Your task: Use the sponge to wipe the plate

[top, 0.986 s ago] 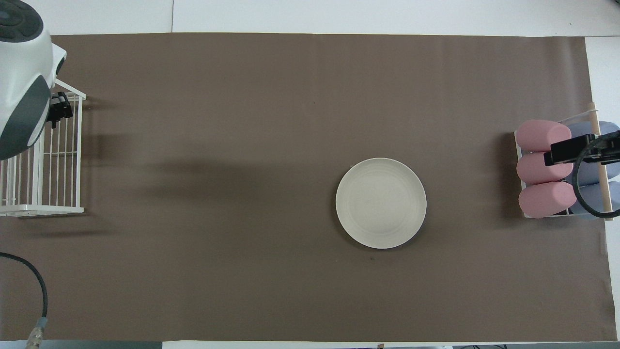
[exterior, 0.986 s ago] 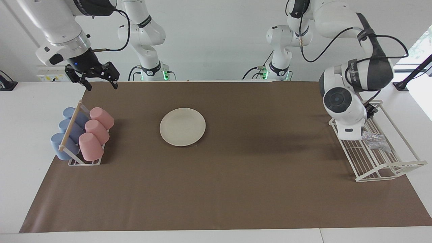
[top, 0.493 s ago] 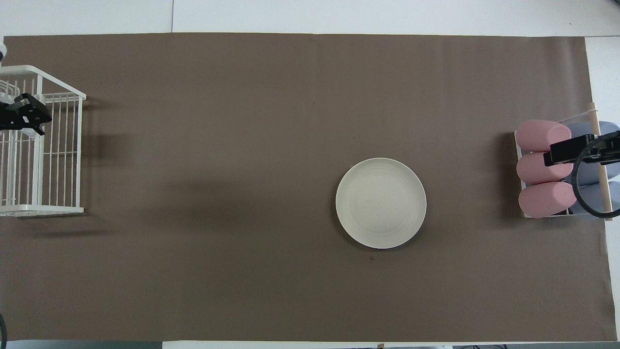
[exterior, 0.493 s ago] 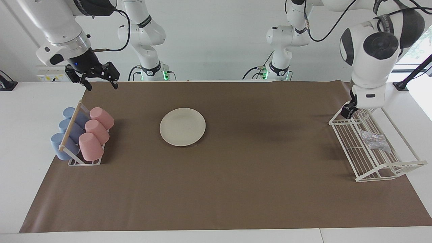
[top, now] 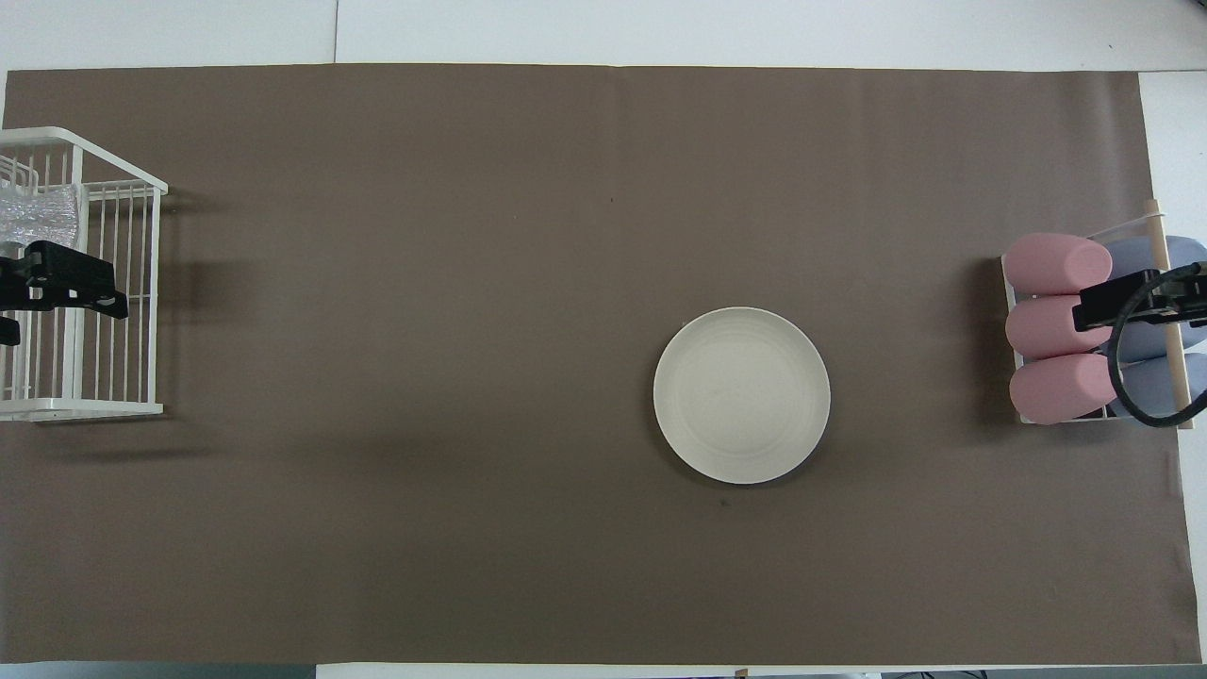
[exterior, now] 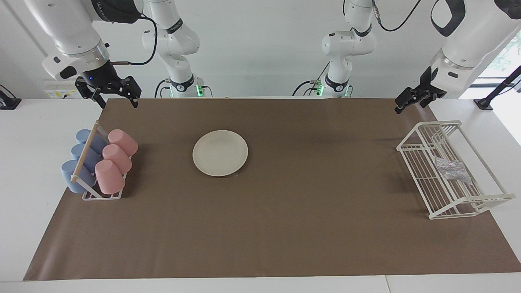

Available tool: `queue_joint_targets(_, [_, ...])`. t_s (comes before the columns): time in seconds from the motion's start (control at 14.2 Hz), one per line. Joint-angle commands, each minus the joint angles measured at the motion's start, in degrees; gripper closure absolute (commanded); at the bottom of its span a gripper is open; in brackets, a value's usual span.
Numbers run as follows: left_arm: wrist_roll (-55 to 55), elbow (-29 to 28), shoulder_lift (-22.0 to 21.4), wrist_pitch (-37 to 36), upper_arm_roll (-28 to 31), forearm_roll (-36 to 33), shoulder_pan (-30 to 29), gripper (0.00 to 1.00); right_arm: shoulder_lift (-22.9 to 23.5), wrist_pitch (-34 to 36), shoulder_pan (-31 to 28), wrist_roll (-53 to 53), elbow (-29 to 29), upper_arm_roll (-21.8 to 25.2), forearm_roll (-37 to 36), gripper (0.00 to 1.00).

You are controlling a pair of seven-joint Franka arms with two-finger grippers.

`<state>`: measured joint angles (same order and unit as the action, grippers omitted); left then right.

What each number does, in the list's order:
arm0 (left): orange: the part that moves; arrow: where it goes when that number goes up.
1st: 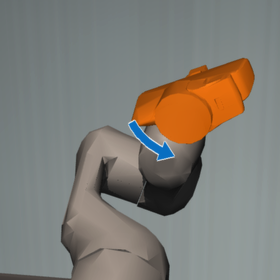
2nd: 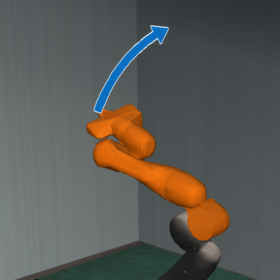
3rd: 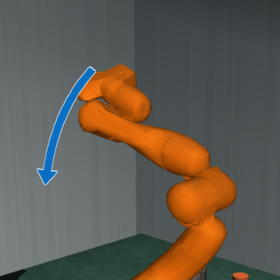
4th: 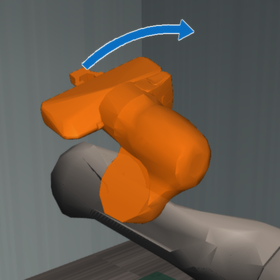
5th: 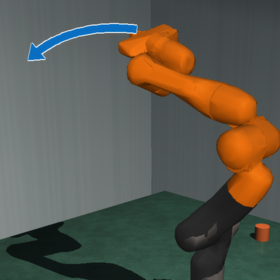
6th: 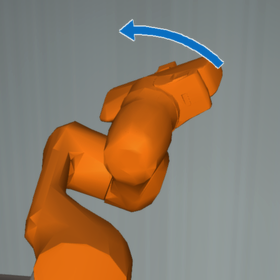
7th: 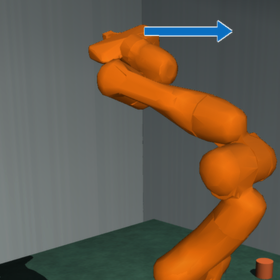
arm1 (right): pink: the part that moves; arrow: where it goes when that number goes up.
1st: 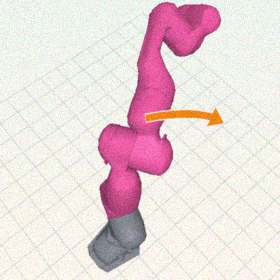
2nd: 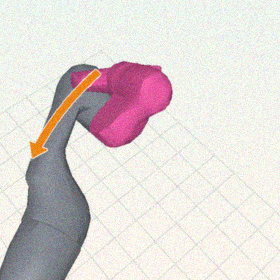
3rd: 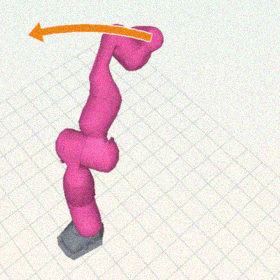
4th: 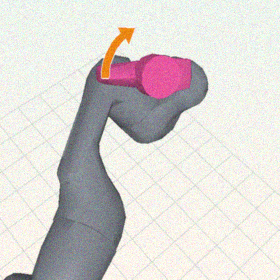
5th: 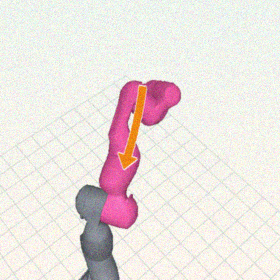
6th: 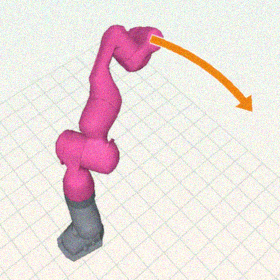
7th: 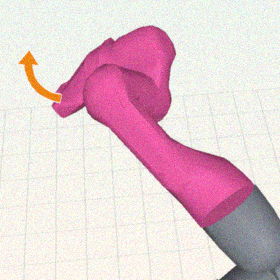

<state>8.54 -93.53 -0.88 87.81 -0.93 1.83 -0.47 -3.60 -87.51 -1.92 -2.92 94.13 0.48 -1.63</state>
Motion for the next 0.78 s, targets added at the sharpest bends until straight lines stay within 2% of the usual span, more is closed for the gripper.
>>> queue_joint_targets(0.0, [-2.6, -6.7, -2.6, 5.8, -0.1, 1.2, 0.3, 0.00, -1.0, 0.5, -0.3, 1.0, 1.0, -0.6, -1.2, 0.00])
queue_joint_targets(0.21, [-1.7, -4.5, -0.1, 3.9, 1.3, 1.2, 1.4, 0.00, -1.1, 0.2, -0.3, 1.1, 1.1, -0.6, -1.2, 0.00])
queue_joint_targets(0.35, [-2.0, 3.3, 2.9, -3.0, 0.8, -1.6, 1.7, 0.00, -1.1, 0.6, -0.3, 2.1, 1.1, -0.6, -1.1, 0.00])
queue_joint_targets(0.42, [-2.0, 4.7, 3.6, -3.7, 0.7, -2.0, 1.8, 0.00, -1.1, 0.6, -0.3, 2.0, 1.1, -0.6, -1.1, 0.00])
queue_joint_targets(0.7, [-1.8, 0.6, 2.6, 0.9, 0.4, -1.5, 1.4, 0.00, -1.1, 0.6, -0.4, 2.0, 1.1, -0.6, -1.1, 0.00])
